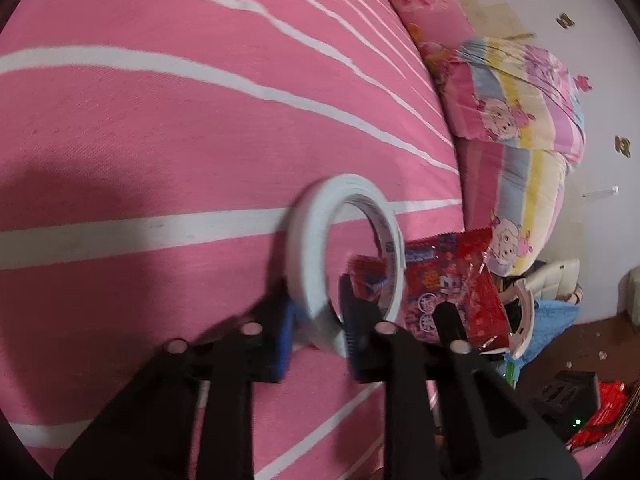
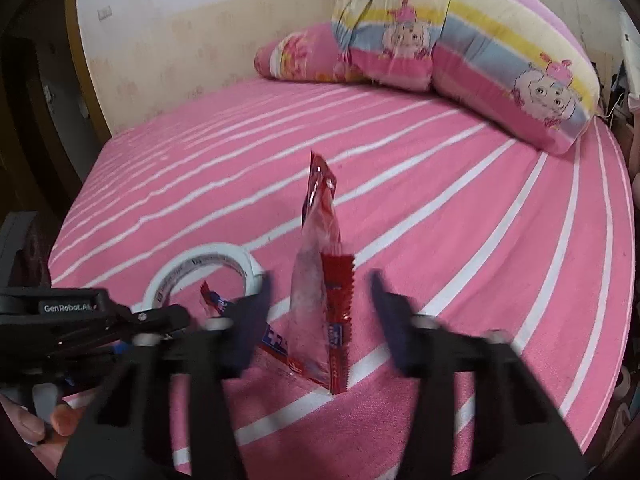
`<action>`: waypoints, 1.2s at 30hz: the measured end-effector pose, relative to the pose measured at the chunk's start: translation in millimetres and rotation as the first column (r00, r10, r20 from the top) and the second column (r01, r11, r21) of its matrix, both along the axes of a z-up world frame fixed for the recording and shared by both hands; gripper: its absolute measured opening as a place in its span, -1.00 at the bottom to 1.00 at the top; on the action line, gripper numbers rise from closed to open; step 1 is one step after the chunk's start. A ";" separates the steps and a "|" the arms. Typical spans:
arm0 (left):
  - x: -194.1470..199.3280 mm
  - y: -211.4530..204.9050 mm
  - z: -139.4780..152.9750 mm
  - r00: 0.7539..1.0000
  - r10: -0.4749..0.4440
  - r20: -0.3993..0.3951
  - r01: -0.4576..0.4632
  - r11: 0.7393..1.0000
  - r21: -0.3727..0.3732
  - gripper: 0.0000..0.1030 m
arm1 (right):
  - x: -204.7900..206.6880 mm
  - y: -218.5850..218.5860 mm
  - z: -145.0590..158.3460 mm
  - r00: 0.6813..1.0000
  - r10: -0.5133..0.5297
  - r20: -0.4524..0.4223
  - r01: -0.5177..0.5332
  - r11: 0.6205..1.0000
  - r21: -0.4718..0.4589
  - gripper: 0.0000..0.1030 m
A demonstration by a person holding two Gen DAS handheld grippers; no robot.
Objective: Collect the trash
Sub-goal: 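Grasp the white tape roll with the left tool while the right tool grasps the red snack bag, then carry tape roll and red snack bag over the bin and release both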
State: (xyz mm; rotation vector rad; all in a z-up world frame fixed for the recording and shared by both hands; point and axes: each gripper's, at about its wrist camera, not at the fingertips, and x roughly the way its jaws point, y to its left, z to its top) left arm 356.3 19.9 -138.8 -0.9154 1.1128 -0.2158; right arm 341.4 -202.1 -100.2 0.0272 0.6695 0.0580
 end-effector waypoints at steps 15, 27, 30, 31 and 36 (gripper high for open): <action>-48.0 0.7 47.5 0.990 0.015 0.143 -0.018 1.000 0.020 -0.68 | -57.9 9.6 32.3 0.995 0.009 0.098 -0.004 0.999 -0.046 -0.74; -138.7 -6.4 96.6 0.962 0.028 0.271 -0.016 0.999 -0.046 -0.81 | -149.5 14.4 52.4 0.989 0.031 0.146 -0.016 0.994 -0.105 -0.74; -165.6 -12.1 111.2 0.956 0.019 0.293 -0.001 0.998 -0.062 -0.81 | -178.5 7.9 69.2 0.985 0.016 0.171 -0.004 0.998 -0.070 -0.74; -171.7 -15.2 115.3 0.955 0.019 0.298 0.001 0.998 -0.067 -0.81 | -189.4 6.1 75.0 0.983 0.013 0.182 -0.001 0.998 -0.065 -0.74; -211.8 -29.6 139.3 0.946 0.001 0.324 0.037 0.993 -0.110 -0.81 | -243.9 -9.7 106.4 0.972 0.001 0.235 0.019 0.996 -0.083 -0.75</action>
